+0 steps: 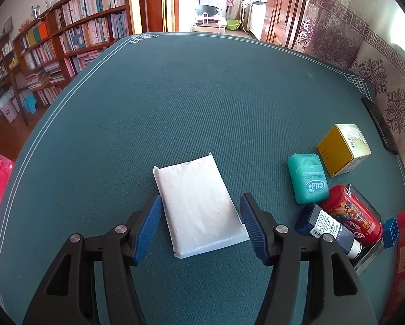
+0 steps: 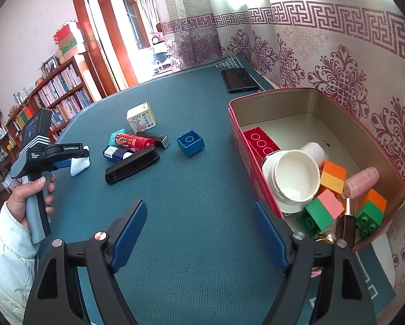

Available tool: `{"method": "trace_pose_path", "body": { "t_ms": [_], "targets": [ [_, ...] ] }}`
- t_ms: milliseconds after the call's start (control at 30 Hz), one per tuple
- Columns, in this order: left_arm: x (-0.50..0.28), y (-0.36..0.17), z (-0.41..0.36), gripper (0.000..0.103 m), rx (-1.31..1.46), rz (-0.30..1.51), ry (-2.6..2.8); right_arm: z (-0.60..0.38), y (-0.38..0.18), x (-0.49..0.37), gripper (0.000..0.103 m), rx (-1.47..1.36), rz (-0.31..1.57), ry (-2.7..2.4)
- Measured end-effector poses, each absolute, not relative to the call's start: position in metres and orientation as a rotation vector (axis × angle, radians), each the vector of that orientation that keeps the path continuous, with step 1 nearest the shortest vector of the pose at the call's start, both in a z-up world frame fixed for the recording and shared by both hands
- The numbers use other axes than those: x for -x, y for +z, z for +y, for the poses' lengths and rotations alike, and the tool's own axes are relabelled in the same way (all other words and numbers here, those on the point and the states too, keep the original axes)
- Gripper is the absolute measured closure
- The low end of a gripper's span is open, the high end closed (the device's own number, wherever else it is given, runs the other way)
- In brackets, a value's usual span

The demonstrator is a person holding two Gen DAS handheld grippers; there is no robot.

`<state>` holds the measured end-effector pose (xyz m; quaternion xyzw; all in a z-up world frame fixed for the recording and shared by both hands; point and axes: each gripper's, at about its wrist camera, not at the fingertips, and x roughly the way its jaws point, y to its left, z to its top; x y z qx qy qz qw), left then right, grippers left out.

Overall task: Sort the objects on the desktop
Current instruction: 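Grasp the white tissue pack with the left tool, then grasp the black comb with right tool while left tool holds the tissue pack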

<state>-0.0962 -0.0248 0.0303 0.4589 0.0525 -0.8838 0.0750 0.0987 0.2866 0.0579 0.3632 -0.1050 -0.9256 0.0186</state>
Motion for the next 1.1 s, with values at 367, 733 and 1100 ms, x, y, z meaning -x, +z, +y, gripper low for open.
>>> {"method": "trace_pose_path", "body": {
  "t_ms": [367, 733, 1100],
  "targets": [
    [0.093, 0.022, -0.028, 0.047, -1.344, 0.188, -2.699, 0.278, 0.063, -0.092, 0.02, -1.156, -0.281, -2.859],
    [0.071, 0.04, -0.013, 0.048, -1.266, 0.181, -2.853, 0.253, 0.068, -0.065, 0.02, -1.205, -0.286, -2.76],
    [0.064, 0.042, -0.021, 0.048, -1.251, 0.24, -2.878, 0.222, 0.06, -0.013, 0.02, -1.304, -0.369, -2.617]
  ]
}}
